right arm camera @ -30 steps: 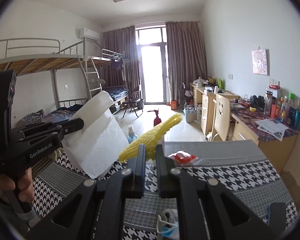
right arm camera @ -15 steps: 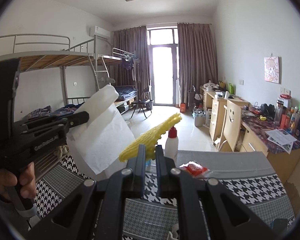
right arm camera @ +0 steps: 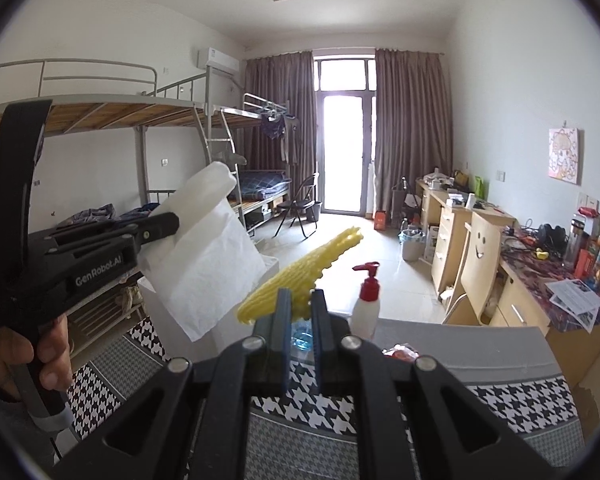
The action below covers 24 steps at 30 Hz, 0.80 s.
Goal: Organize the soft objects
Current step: 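Carry the white bag and yellow foam sleeve over to the white foam box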
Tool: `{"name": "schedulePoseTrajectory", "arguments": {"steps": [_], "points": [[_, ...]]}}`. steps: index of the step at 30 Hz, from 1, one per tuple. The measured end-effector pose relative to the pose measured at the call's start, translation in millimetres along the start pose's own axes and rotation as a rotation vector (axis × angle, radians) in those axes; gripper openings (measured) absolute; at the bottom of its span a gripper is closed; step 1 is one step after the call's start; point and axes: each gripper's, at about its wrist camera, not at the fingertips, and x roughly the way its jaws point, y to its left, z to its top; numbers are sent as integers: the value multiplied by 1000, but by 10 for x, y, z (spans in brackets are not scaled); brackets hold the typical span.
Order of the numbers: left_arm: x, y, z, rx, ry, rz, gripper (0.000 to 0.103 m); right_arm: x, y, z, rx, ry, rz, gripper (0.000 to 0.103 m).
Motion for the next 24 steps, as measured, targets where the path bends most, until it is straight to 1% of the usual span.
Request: {"name": "schedulePoseTrajectory", "arguments": {"steps": [5,13,24], "points": [[36,107,77,-8,-11,38,5,102,1,57,7,4,29,12],[174,310,140,-36,-15,104,5,170,96,105,-17,-1,32,12],[519,487,75,-54,51,157,5,356,286,202,-25,6,63,12]]}}
